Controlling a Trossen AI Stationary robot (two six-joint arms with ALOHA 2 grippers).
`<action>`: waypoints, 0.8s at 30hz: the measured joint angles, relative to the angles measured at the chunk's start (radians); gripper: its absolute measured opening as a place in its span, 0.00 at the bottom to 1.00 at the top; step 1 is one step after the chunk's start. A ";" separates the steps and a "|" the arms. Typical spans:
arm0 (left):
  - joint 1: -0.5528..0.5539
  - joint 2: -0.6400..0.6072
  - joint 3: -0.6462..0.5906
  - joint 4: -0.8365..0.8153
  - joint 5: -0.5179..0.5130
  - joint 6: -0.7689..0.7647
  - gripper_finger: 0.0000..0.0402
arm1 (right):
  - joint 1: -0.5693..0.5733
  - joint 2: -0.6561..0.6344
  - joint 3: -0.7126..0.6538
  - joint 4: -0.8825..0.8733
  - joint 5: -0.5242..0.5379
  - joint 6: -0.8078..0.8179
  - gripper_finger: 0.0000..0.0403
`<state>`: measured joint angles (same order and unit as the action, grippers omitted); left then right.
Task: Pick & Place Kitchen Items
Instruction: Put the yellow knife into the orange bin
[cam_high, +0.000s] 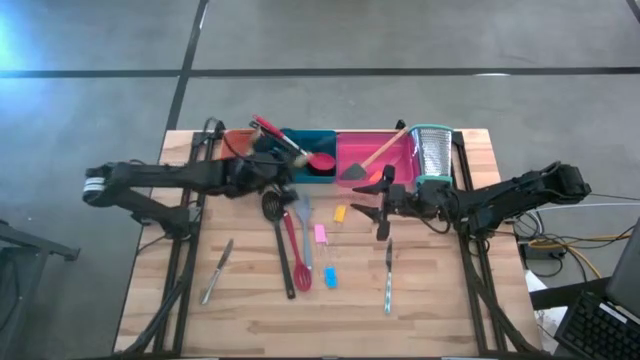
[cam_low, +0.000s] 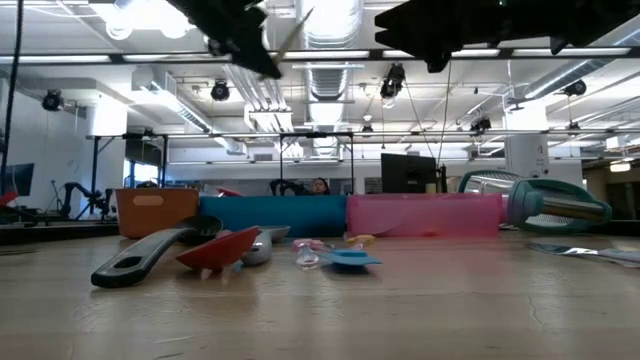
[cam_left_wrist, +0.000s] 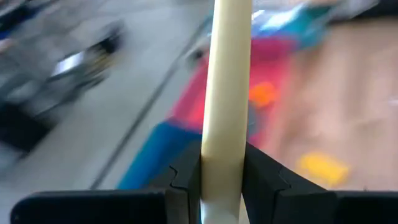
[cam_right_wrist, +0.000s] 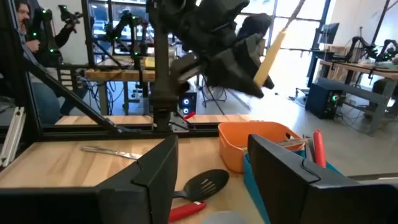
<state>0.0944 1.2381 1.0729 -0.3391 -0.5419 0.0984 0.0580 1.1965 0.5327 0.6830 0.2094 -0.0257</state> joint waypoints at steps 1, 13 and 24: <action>0.007 -0.025 0.000 -0.050 -0.047 -0.016 0.21 | -0.001 0.000 0.000 0.001 0.001 0.000 0.46; 0.219 -0.235 -0.125 -0.217 -0.087 -0.143 0.21 | -0.001 0.000 0.000 0.001 0.056 -0.003 0.43; 0.447 -0.313 -0.354 -0.114 0.073 -0.135 0.21 | -0.016 0.000 0.000 -0.021 0.056 0.002 0.41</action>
<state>0.5411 0.9254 0.7184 -0.4529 -0.4684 -0.0371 0.0422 1.1961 0.5327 0.6619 0.2653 -0.0240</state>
